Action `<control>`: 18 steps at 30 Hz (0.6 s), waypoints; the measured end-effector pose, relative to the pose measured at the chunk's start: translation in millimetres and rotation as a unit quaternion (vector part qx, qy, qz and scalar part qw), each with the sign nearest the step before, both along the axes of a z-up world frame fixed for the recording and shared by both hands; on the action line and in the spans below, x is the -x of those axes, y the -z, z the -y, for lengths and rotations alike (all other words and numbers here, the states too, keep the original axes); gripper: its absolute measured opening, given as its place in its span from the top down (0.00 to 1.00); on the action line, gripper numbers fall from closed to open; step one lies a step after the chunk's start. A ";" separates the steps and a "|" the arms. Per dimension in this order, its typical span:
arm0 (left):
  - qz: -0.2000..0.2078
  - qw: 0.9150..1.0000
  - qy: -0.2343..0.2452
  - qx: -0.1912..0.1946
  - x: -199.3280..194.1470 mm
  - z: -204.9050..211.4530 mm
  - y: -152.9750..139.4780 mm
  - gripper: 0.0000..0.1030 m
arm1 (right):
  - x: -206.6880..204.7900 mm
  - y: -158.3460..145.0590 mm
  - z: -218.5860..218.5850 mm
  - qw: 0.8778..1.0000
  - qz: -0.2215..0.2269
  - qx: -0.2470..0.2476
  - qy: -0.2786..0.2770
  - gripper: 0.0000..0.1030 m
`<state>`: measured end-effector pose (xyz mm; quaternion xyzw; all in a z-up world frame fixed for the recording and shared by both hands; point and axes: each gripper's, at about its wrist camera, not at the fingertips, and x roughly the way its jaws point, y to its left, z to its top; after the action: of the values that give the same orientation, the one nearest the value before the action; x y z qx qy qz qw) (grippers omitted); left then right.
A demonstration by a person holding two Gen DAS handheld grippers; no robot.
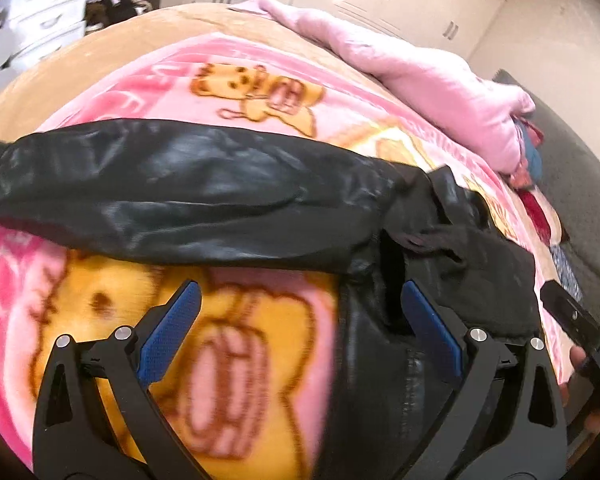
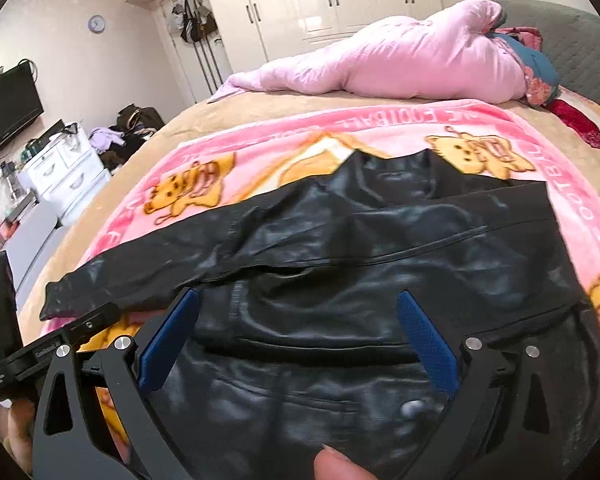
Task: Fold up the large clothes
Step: 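Move the left tool to the other sleeve and grasp its cuff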
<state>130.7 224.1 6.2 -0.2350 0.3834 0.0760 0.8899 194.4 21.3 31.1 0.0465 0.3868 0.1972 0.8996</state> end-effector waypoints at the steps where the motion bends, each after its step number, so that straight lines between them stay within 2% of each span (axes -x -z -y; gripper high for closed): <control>1: 0.000 1.000 -0.005 0.005 2.4 -5.4 0.6 0.09 | 1.6 -0.5 -8.7 1.000 0.000 0.002 -0.007 0.04; 4: 0.003 0.999 -0.027 0.029 11.7 -25.0 3.5 0.09 | 7.1 -1.5 -28.8 1.000 0.004 0.011 -0.026 0.04; 8: 0.007 0.998 -0.057 0.036 22.2 -47.5 4.4 0.09 | 15.8 -1.2 -53.5 0.998 0.012 0.026 -0.051 0.04; 11: 0.015 0.995 -0.079 0.055 31.5 -68.6 5.8 0.09 | 21.4 -0.2 -69.7 0.997 0.016 0.034 -0.069 0.04; 18: 0.015 0.989 -0.128 0.069 44.8 -106.3 16.1 0.09 | 32.2 9.8 -101.3 0.994 0.010 0.040 -0.100 0.04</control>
<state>86.0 330.4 -9.9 -0.3435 0.3411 0.1589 0.8605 162.2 122.6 21.2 -0.0303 0.3878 0.2716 0.8803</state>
